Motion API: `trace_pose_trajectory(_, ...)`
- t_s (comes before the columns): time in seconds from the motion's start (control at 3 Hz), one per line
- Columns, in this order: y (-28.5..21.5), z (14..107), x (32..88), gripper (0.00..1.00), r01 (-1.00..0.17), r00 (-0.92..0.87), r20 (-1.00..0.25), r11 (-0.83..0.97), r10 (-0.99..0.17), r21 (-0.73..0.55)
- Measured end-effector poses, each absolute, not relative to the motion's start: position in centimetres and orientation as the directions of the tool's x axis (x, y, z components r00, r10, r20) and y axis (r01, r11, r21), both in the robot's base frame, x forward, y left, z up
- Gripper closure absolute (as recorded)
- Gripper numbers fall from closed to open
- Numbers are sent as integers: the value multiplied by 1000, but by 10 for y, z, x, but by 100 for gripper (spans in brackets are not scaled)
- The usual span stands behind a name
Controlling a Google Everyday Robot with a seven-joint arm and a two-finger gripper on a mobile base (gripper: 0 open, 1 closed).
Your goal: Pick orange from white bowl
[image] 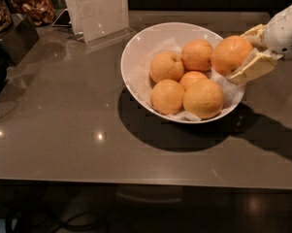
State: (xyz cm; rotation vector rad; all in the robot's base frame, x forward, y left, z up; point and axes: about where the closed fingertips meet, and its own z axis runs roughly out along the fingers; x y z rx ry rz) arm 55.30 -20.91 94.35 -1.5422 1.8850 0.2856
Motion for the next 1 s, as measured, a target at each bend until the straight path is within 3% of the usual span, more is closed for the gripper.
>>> trace_pose_trajectory(0.33,-209,967,540,100,-925,-46,-714,299,-699,-233)
trace_pose_trajectory(1.0,-184,975,485,100,-956,-83,-897,288,-434,-51)
